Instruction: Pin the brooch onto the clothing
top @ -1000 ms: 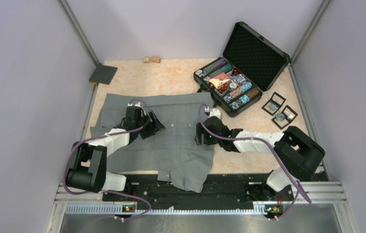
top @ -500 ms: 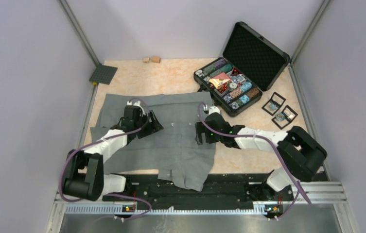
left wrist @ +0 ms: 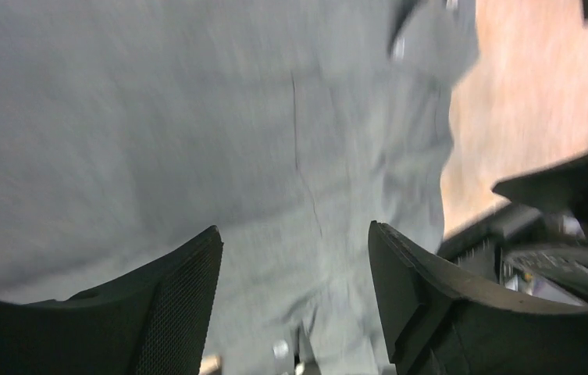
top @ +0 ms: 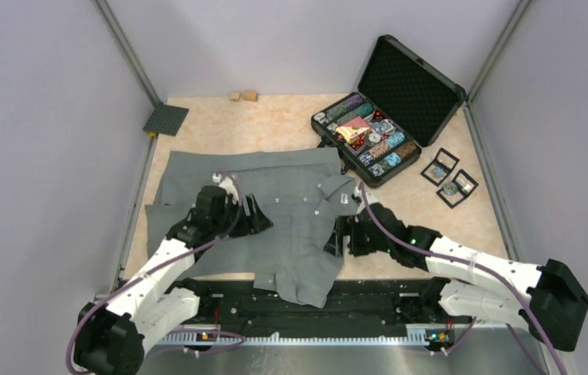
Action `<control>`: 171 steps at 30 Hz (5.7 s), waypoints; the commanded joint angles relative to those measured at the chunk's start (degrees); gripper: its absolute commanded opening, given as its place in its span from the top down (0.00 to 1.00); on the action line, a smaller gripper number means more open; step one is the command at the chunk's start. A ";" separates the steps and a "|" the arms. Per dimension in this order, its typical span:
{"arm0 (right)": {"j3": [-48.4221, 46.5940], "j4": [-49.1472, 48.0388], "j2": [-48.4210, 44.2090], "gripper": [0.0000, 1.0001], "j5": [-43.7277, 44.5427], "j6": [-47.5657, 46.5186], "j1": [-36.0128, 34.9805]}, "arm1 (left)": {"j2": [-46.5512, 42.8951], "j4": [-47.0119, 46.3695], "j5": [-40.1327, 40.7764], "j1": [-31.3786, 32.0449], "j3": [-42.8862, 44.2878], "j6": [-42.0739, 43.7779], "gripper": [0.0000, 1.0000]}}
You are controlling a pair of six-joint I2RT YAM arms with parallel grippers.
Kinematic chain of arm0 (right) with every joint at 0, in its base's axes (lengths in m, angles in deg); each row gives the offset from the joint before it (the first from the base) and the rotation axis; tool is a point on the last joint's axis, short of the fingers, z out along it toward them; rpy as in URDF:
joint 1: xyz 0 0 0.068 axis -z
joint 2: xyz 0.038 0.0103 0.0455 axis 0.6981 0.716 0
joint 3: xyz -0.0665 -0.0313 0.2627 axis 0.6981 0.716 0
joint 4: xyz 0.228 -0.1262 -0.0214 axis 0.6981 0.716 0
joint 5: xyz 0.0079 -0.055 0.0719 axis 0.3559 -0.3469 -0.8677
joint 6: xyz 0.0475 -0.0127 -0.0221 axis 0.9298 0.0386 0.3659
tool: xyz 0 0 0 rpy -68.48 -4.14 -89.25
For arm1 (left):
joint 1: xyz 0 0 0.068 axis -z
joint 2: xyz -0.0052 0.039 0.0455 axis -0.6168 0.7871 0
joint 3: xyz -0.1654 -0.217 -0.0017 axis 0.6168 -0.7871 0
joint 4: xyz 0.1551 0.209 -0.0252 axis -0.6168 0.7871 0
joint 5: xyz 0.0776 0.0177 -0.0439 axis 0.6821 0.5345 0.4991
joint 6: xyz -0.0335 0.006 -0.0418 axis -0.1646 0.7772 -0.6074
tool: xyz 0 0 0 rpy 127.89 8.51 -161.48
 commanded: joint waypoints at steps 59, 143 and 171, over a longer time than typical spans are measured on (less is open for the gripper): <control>-8.98 26.49 3.40 0.21 19.60 14.13 -21.43 | -6.50 18.44 8.66 36.37 4.60 -10.16 0.25; -36.41 -9.80 56.32 0.60 48.60 -48.45 43.55 | 5.37 14.76 17.90 -0.82 21.38 17.02 0.23; -36.61 -11.45 59.36 0.70 51.68 -50.74 44.11 | 5.25 14.54 17.33 -0.79 21.12 17.24 0.23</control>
